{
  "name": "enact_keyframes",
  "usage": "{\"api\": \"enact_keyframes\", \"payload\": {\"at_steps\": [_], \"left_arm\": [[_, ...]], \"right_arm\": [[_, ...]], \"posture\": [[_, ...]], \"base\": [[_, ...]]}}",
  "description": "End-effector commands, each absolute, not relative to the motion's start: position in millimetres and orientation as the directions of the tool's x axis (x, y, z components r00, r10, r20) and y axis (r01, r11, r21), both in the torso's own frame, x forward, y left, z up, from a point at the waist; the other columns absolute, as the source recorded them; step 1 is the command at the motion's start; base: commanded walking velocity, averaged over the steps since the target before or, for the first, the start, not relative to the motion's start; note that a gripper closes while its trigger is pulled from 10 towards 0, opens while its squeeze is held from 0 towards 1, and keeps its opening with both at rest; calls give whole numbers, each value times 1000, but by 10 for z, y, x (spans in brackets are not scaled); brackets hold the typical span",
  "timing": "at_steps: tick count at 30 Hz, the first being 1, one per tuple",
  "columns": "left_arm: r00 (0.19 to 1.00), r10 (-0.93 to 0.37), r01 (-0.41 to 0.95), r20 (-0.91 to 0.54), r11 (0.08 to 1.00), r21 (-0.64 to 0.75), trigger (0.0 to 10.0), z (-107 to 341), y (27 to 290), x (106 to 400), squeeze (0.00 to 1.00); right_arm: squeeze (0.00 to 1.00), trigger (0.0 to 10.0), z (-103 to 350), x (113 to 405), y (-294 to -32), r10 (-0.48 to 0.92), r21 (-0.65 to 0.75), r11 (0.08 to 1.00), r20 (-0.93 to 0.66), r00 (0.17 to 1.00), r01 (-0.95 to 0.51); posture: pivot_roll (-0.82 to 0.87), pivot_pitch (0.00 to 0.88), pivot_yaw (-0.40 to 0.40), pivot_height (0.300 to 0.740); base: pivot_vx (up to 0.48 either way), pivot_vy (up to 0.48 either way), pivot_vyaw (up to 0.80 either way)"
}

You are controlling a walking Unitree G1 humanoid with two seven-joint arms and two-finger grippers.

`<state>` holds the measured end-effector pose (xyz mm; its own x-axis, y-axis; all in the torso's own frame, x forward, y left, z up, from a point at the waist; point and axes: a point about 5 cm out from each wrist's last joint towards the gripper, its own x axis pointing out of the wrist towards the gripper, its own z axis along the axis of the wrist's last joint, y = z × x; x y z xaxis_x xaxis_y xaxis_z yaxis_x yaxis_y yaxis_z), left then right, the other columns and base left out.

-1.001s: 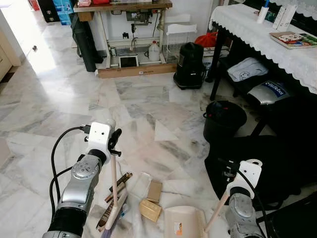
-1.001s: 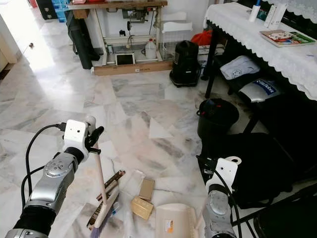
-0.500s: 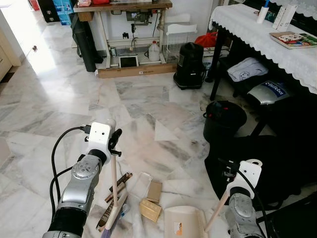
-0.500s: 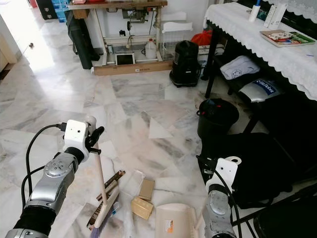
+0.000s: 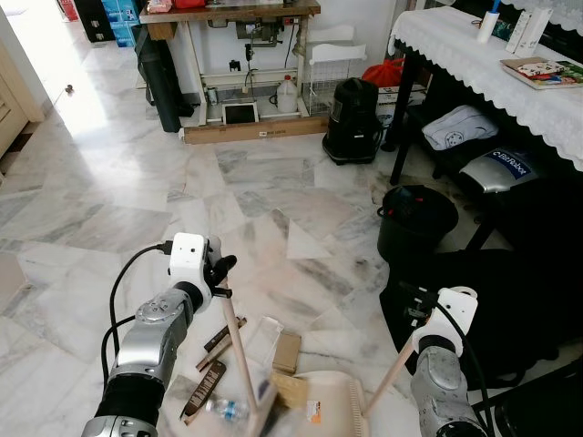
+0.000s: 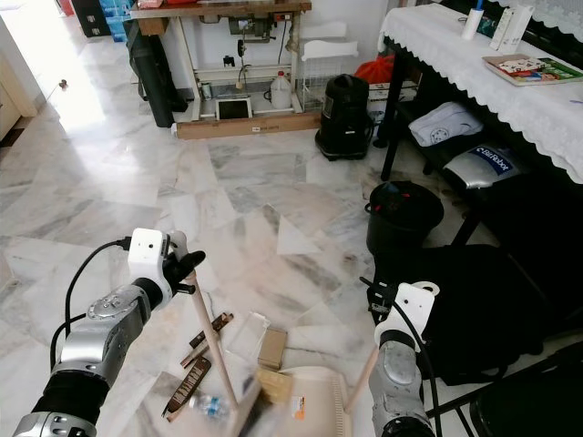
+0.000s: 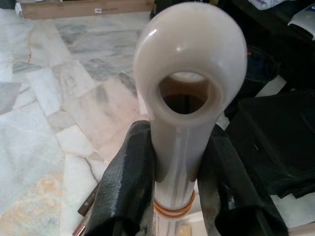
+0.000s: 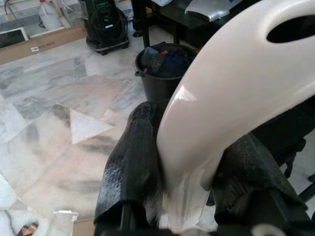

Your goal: Sweep floor

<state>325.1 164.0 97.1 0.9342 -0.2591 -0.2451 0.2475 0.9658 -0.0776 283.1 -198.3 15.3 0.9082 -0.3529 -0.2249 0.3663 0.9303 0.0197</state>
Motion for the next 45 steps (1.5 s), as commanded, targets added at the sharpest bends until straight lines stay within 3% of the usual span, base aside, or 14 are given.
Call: {"api": "enact_keyframes", "payload": {"at_steps": [1, 16, 25, 31, 45], "left_arm": [[932, -254, 243, -259, 967, -72, 10000, 978, 1670, 3255, 0], [942, -190, 200, -278, 980, 8, 10000, 994, 1802, 3248, 0], [932, -232, 221, -279, 973, -70, 10000, 962, 1664, 3282, 0], [917, -283, 221, -283, 947, -232, 10000, 941, 1588, 3305, 0], [938, -279, 180, -205, 899, -398, 10000, 1116, 1638, 3364, 0]], "right_arm": [[0, 10000, 177, 2862, -1994, -359, 30, 927, -221, 907, 374], [0, 10000, 157, 2879, -1936, -316, 35, 942, -236, 919, 333], [0, 10000, 153, 2878, -1930, -309, 41, 944, -238, 921, 327], [0, 10000, 153, 2875, -1935, -306, 43, 945, -237, 922, 325], [0, 10000, 158, 2888, -1930, -292, 48, 949, -239, 926, 311]], "posture": [[-4, 0, 28, 740], [3, 0, 28, 740], [-3, 0, 29, 740], [-9, 0, 29, 740], [-4, 0, 20, 740]], "base": [[0, 0, 0], [0, 0, 0], [0, 0, 0], [0, 0, 0], [0, 0, 0]]}}
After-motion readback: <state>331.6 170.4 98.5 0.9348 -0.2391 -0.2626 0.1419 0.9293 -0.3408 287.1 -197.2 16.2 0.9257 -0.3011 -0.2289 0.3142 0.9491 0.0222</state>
